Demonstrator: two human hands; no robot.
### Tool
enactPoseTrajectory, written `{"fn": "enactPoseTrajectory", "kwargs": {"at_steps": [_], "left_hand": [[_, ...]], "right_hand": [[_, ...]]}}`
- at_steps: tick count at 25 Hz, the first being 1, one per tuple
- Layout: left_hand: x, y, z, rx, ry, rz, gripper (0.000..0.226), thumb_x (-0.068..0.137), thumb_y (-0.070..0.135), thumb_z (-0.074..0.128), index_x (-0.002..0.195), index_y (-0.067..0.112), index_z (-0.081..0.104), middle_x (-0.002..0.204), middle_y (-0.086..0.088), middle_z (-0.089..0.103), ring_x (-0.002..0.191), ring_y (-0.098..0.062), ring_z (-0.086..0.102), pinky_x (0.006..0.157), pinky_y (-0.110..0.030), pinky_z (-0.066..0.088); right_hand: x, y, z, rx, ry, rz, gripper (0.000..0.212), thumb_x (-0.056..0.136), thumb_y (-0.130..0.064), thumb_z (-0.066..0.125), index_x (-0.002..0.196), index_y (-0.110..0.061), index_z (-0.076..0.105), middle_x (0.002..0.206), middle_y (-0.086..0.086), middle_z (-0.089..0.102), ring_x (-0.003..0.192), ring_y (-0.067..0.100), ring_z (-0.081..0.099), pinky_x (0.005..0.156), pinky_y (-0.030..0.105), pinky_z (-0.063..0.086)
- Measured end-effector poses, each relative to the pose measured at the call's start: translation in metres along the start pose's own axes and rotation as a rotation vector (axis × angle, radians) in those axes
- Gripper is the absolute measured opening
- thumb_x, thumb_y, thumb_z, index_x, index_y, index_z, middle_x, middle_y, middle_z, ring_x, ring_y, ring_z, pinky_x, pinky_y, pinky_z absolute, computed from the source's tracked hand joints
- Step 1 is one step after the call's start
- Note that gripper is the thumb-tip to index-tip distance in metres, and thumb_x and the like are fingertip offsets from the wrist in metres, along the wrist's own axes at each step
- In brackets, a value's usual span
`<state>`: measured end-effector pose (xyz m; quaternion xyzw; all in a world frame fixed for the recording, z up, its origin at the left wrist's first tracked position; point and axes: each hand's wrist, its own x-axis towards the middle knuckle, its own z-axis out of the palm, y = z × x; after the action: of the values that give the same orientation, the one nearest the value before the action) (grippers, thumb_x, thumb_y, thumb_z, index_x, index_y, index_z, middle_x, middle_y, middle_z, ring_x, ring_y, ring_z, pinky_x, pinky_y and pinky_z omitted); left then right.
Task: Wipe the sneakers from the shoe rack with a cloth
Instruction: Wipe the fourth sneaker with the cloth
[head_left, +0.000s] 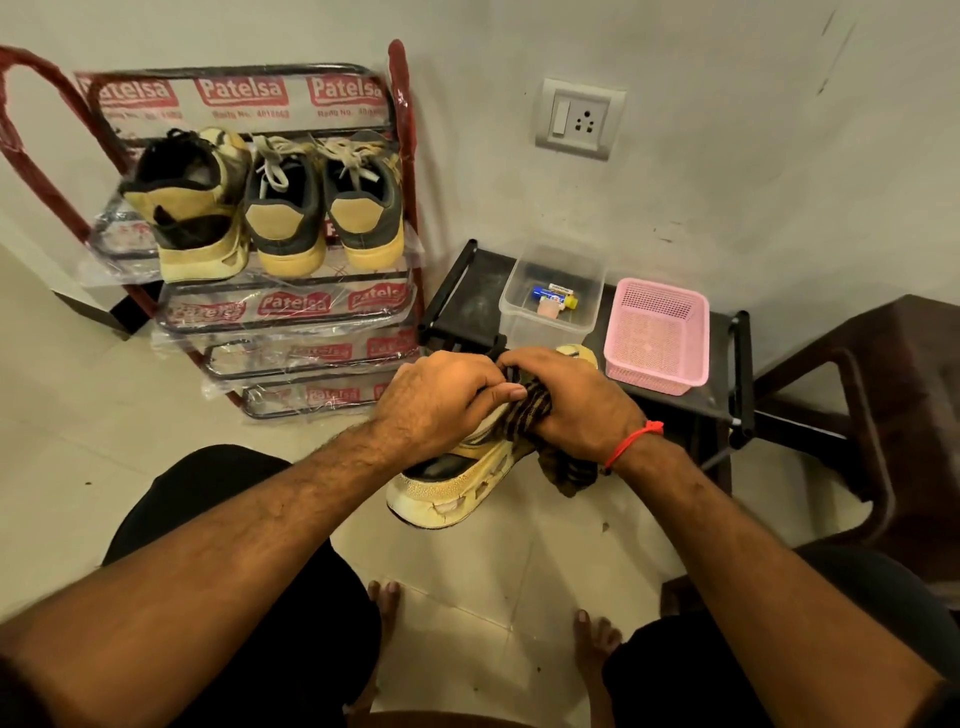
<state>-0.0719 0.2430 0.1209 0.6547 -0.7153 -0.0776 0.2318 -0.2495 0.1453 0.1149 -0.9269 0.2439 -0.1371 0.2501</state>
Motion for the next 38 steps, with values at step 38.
{"fn": "enactPoseTrajectory", "kwargs": {"at_steps": [38], "left_hand": [[-0.016, -0.014, -0.037, 0.127, 0.384, -0.197, 0.041, 0.098, 0.041, 0.052, 0.136, 0.026, 0.057, 0.11, -0.003, 0.075, 0.091, -0.03, 0.073, 0.078, -0.047, 0.06]], "right_hand": [[0.014, -0.094, -0.036, 0.362, 0.416, -0.057, 0.061, 0.084, -0.015, 0.078, 0.137, -0.019, 0.051, 0.135, -0.002, 0.055, 0.127, 0.006, 0.053, 0.106, 0.029, 0.047]]}}
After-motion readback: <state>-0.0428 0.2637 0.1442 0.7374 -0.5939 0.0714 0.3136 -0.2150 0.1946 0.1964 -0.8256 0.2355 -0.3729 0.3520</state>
